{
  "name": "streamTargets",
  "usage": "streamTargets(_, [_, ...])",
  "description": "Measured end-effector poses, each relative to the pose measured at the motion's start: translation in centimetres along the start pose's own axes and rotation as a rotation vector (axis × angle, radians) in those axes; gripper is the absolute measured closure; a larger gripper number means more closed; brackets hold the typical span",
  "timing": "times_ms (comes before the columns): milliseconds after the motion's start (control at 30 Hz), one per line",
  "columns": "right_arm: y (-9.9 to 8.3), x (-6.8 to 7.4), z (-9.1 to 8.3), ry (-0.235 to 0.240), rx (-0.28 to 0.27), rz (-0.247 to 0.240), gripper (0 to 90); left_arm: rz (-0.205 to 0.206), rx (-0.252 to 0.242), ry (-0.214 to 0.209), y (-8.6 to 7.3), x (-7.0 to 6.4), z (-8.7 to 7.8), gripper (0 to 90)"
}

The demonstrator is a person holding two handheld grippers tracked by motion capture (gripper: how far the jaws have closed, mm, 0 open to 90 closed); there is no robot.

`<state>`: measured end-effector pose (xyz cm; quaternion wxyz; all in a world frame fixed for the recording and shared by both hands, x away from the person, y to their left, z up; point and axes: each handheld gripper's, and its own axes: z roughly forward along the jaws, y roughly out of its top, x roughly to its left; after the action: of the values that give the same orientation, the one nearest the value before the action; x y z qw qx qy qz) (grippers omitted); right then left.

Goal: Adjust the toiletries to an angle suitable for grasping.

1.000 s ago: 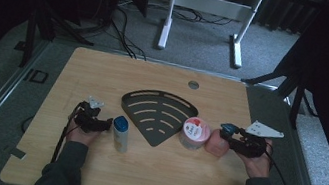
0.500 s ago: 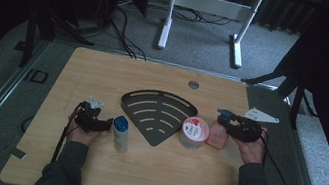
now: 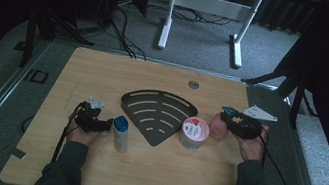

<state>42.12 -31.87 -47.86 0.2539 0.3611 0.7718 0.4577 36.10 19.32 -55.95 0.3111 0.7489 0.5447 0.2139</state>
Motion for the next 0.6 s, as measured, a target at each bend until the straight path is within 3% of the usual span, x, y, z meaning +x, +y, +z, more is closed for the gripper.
streamTargets(133, [0.1, 0.0, 0.1, 0.004, 0.007, 0.015, 51.9, 0.003, 0.000, -0.006, 0.0, -0.1, -0.2, 24.6])
streamTargets(233, [-0.1, -0.1, -0.3, -0.007, 0.010, 0.027, 38.2, 0.010, -0.015, -0.016, 0.1, -0.2, -0.9, 25.3])
streamTargets(333, [-0.3, 0.1, -1.0, -0.009, 0.007, 0.025, 31.9, 0.023, -0.027, -0.031, 0.1, -0.4, -1.7, 27.5])
streamTargets(467, [-0.6, 0.6, -2.0, -0.008, 0.014, 0.007, 28.8, 0.032, -0.041, -0.061, 0.0, -0.6, -2.6, 30.0])
streamTargets(600, [-1.4, 0.8, -3.2, -0.021, 0.012, 0.020, 28.9, 0.043, -0.052, -0.095, -0.3, -0.8, -3.6, 33.1])
